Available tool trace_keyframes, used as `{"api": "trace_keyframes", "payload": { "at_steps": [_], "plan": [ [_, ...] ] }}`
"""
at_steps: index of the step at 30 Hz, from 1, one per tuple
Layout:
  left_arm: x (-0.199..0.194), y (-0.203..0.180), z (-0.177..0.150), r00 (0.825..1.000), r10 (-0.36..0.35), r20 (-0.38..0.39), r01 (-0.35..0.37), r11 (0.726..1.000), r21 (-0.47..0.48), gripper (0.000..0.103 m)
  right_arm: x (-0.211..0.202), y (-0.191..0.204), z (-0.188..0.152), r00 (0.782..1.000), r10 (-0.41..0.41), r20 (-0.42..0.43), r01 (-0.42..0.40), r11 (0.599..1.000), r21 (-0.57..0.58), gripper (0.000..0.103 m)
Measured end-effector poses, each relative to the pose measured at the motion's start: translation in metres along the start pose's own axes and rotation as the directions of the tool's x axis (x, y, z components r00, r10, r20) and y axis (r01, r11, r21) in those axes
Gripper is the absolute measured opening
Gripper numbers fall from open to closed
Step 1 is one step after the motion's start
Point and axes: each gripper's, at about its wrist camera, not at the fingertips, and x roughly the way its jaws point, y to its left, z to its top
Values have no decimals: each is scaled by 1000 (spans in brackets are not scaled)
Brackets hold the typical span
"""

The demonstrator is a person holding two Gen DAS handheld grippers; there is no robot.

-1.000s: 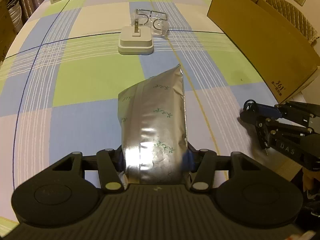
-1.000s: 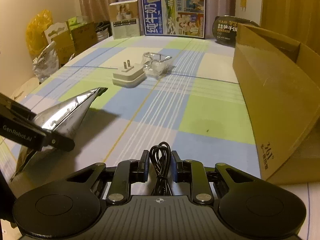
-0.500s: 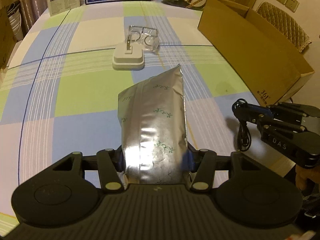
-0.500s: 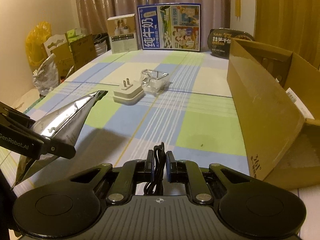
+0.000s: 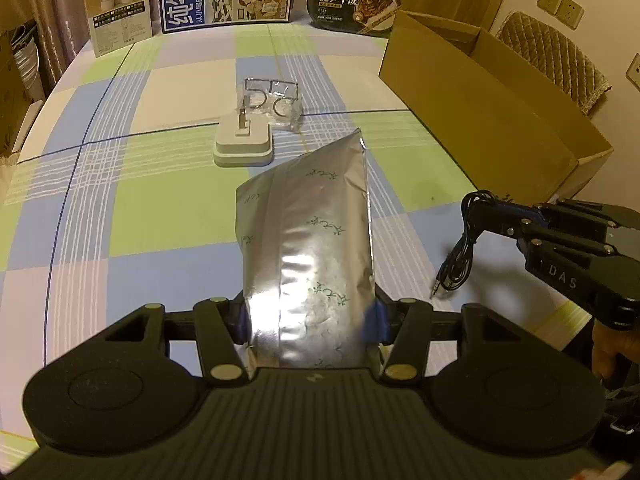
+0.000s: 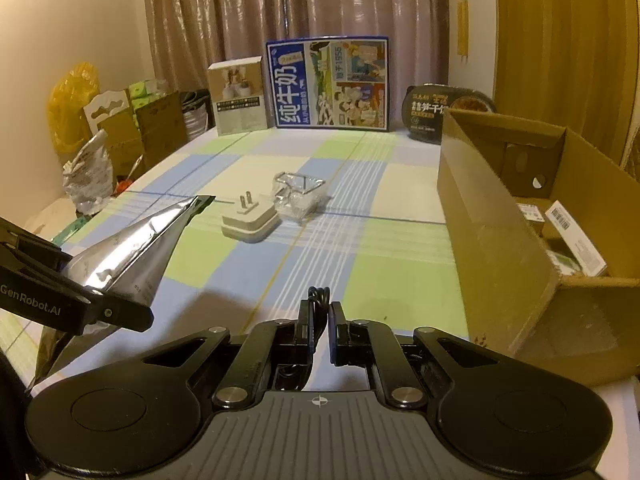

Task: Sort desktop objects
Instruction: 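Carry the foil bag and black cable toward the cardboard box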

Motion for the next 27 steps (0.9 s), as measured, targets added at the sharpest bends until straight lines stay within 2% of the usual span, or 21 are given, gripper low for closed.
{"api": "trace_keyframes", "payload": {
  "at_steps": [11,27],
  "plan": [
    [-10,-13,11,1000,-3,29,2,999,40,49,-20,-7,21,998,-20,64,21,1000,-13,4],
    [-20,-73,69,992,-52,116,34,987,157,50,-62,-54,71,982,-104,157,104,995,11,3]
  ]
}}
